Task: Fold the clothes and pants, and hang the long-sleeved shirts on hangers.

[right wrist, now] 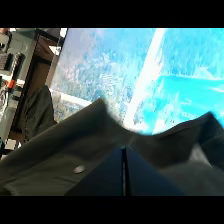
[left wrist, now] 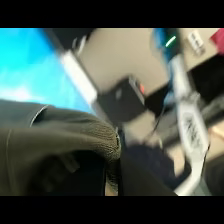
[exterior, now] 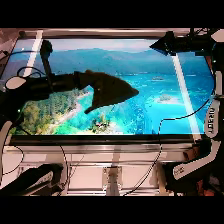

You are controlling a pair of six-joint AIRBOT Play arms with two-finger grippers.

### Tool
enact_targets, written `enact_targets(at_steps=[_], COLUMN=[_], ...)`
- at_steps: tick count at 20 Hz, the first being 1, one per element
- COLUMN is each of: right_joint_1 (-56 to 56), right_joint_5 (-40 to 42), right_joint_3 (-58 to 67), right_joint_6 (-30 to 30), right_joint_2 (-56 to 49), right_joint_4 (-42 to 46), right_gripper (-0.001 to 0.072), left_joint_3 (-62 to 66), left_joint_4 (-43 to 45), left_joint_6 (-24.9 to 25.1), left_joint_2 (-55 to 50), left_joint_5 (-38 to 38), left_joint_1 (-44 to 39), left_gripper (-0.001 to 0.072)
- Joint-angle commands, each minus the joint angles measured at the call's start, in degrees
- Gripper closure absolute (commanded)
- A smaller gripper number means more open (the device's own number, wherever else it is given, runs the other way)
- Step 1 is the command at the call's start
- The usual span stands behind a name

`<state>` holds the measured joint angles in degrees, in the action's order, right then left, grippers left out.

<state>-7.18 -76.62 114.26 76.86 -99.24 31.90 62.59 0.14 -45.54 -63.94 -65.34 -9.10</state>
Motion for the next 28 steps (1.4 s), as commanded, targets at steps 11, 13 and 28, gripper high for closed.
enact_targets(at_steps=[11,13,28], right_joint_1=[0.0,0.1,7.6], right_joint_5=[-1.9,-3.7,1.5], right_joint_3=[0.2,-0.7,-45.9], right_joint_6=[0.7,1.5,-4.5], right_joint_2=[0.0,0.0,14.8], right_joint_4=[0.0,-0.4,-6.9], right_gripper=[0.0678,0.068,0.0679], left_joint_3=[6.9,6.9,6.9], left_joint_4=[62.2,70.3,80.9], left_joint_6=[-31.4,-34.1,-34.1], left_joint_2=[-6.5,-7.8,-12.1], left_joint_5=[14.6,13.2,13.6], left_joint_1=[-3.7,-3.7,-3.7], left_gripper=[0.0684,0.0684,0.0683])
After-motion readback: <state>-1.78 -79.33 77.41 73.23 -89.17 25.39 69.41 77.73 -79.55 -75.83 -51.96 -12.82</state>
